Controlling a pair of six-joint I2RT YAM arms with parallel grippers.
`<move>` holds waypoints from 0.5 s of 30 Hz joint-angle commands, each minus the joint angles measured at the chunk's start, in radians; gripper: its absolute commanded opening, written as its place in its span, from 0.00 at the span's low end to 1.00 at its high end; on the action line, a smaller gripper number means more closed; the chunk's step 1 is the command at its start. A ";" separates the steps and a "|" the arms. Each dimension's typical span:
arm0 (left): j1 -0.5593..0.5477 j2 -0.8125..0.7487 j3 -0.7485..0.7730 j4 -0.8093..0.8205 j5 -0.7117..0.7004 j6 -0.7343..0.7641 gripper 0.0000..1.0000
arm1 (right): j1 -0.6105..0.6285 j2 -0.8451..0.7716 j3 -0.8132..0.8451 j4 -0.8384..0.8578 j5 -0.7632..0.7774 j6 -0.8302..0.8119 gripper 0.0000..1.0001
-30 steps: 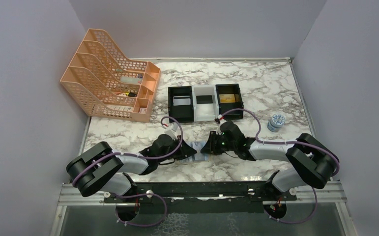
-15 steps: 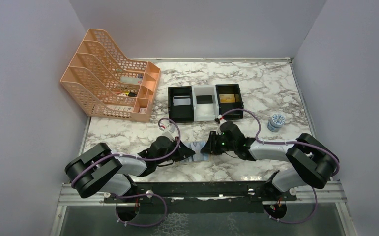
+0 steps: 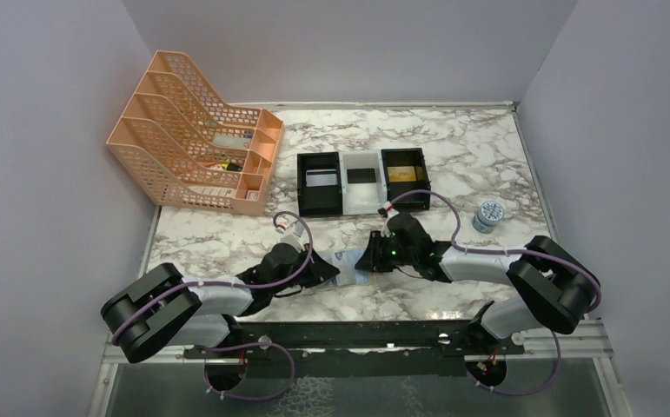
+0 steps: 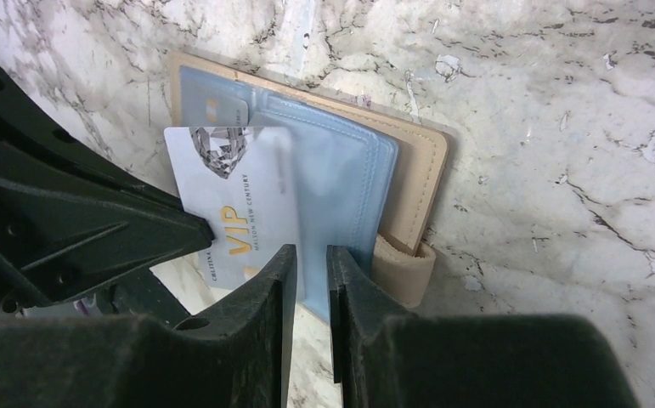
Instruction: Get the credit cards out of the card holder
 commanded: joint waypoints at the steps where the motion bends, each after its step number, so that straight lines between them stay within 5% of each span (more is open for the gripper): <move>1: -0.007 -0.015 0.012 -0.075 -0.031 0.034 0.06 | 0.002 -0.051 0.037 -0.024 -0.018 -0.065 0.21; 9: -0.007 -0.008 0.034 -0.078 -0.023 0.051 0.09 | 0.001 -0.043 0.104 0.047 -0.196 -0.128 0.23; 15: -0.006 -0.006 0.043 -0.079 -0.018 0.052 0.14 | 0.001 0.073 0.140 -0.044 -0.084 -0.102 0.23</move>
